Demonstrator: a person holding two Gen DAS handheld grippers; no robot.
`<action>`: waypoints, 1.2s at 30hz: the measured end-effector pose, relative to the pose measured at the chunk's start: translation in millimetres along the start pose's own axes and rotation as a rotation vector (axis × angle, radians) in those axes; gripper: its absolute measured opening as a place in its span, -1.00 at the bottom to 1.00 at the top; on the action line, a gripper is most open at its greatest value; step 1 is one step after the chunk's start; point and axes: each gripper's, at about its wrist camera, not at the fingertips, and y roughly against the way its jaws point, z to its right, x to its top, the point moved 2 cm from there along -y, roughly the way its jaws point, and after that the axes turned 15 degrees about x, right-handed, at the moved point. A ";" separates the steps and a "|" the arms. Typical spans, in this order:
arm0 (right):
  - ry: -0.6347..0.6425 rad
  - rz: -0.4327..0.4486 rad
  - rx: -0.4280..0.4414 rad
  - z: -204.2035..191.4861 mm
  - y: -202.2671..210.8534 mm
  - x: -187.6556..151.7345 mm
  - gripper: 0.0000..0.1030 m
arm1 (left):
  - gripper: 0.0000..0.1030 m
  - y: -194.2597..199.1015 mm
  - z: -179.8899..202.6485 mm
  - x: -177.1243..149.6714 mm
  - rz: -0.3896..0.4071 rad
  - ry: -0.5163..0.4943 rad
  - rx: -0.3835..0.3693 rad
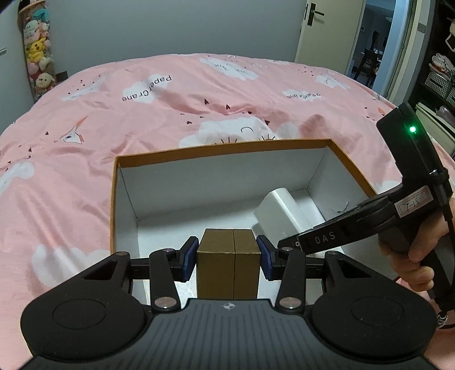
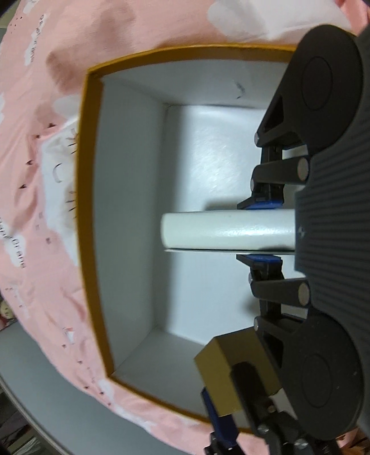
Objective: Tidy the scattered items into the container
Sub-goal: 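Carry the white box into the shoebox and release it with the right gripper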
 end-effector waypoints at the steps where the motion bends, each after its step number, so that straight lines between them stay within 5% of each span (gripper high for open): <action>1: -0.004 -0.003 -0.003 2.3 0.3 -0.8 -0.38 | -0.01 -1.3 0.5 -0.3 -0.003 0.000 -0.001; 13: 0.061 -0.016 -0.082 2.8 12.8 0.0 -0.22 | -0.01 -5.9 4.9 -2.9 -0.023 -0.014 -0.007; 31: 0.302 -0.088 -0.263 -17.4 22.9 -1.6 -0.32 | 0.00 -2.0 3.8 -0.8 -0.020 -0.022 -0.022; 36: 0.366 -0.110 -0.221 -20.0 18.8 2.4 -0.33 | 0.00 -3.3 5.6 0.1 -0.026 -0.027 -0.034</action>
